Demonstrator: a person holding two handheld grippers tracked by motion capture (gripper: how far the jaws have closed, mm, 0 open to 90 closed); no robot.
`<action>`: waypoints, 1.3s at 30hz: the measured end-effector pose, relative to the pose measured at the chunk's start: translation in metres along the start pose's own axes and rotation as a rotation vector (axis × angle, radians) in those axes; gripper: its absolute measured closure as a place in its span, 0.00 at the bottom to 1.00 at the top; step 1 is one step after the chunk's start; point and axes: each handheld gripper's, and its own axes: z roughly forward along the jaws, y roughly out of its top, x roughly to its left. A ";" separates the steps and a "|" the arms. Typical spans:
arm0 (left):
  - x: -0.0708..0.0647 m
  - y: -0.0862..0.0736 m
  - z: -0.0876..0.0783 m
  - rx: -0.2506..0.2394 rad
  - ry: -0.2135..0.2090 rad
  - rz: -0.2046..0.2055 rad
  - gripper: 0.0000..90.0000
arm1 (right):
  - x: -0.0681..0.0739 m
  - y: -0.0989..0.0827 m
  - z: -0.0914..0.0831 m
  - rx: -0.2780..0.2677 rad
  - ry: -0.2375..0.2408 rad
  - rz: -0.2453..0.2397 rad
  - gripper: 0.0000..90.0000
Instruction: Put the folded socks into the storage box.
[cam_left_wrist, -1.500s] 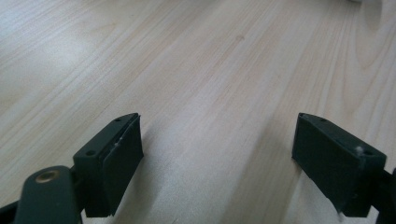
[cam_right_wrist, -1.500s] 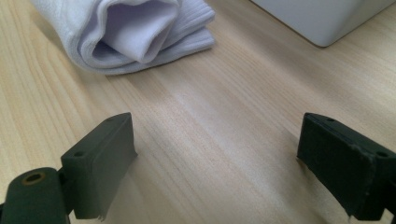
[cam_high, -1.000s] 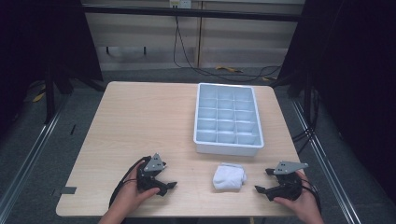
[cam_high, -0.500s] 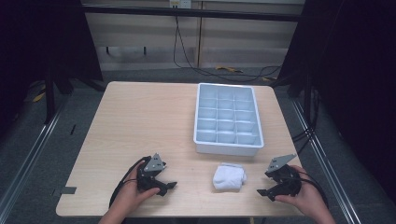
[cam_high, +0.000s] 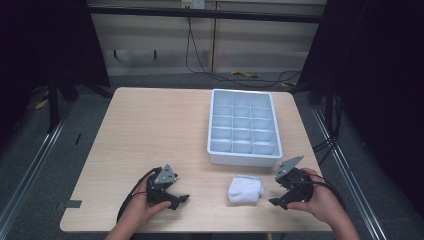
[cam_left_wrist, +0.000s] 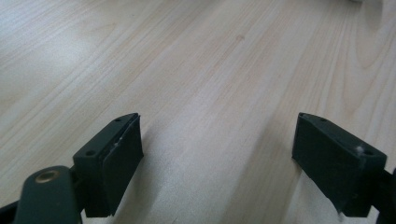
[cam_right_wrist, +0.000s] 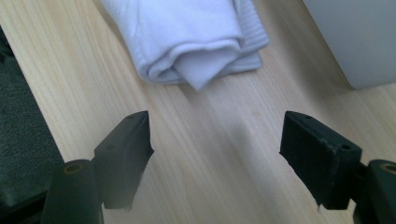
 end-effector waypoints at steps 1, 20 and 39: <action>0.000 0.000 0.000 0.000 0.000 0.000 0.18 | 0.000 0.007 -0.001 0.025 0.002 -0.010 0.28; 0.000 0.000 0.000 0.000 0.000 0.000 0.18 | 0.008 0.056 -0.005 0.136 0.001 -0.128 0.28; 0.000 0.000 0.000 0.000 0.000 0.000 0.18 | 0.019 0.095 0.012 0.219 0.022 -0.214 0.31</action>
